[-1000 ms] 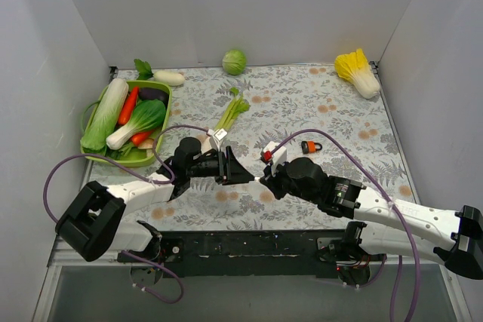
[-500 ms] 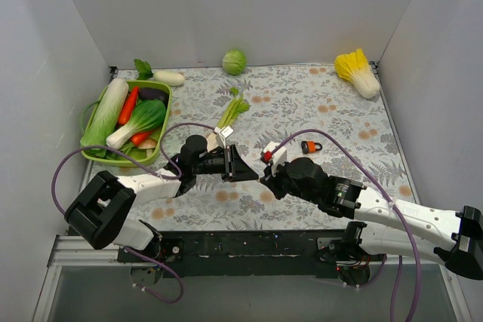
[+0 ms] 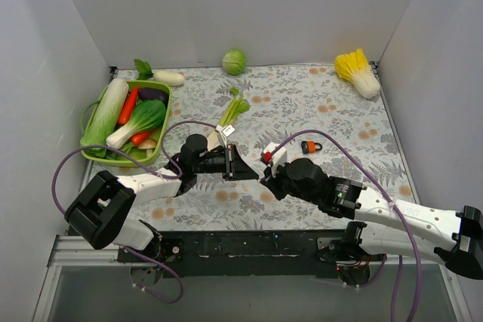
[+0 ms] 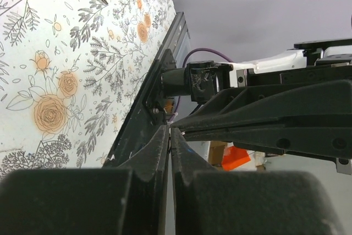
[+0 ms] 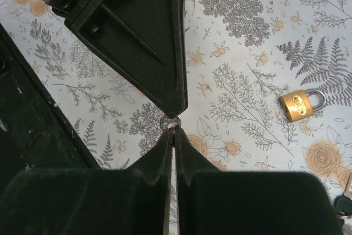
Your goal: Unlock with the key
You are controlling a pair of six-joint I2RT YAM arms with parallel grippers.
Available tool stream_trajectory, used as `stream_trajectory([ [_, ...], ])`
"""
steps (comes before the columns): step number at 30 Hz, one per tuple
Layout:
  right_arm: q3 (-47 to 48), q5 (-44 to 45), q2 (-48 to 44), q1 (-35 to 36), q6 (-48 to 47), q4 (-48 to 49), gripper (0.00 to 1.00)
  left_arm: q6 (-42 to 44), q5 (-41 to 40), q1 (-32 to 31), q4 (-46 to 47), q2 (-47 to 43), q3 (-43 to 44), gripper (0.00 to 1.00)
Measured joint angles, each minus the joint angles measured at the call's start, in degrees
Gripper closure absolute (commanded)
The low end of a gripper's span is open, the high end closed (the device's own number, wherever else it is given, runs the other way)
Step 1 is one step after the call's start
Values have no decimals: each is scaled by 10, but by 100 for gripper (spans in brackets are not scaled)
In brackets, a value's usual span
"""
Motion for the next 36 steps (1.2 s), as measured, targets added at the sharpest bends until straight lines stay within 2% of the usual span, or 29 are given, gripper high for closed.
stream_trajectory([
  [1, 0, 0, 0, 0, 2, -2, 71, 9, 2, 0, -7, 0, 3, 100],
  [3, 0, 0, -3, 0, 10, -6, 50, 37, 7, 0, -33, 0, 17, 100],
  [4, 0, -1, -7, 0, 13, -8, 35, 54, 10, -1, -52, 0, 28, 100],
  [7, 0, -20, -35, -10, 23, -12, 26, 118, 18, -1, -116, 0, 66, 100],
  [9, 0, -47, -59, -28, 29, -11, 24, 165, 24, 0, -159, 0, 94, 100],
  [14, -5, -149, -101, -109, 55, 3, 25, 255, 62, 1, -227, -3, 137, 100],
  [19, -30, -269, -107, -168, 91, 35, 35, 310, 119, 1, -252, -17, 146, 100],
  [27, -54, -365, -78, -181, 135, 98, 46, 354, 158, 1, -263, -49, 146, 100],
  [36, -73, -417, -54, -185, 180, 173, 57, 363, 168, 1, -262, -51, 146, 100],
])
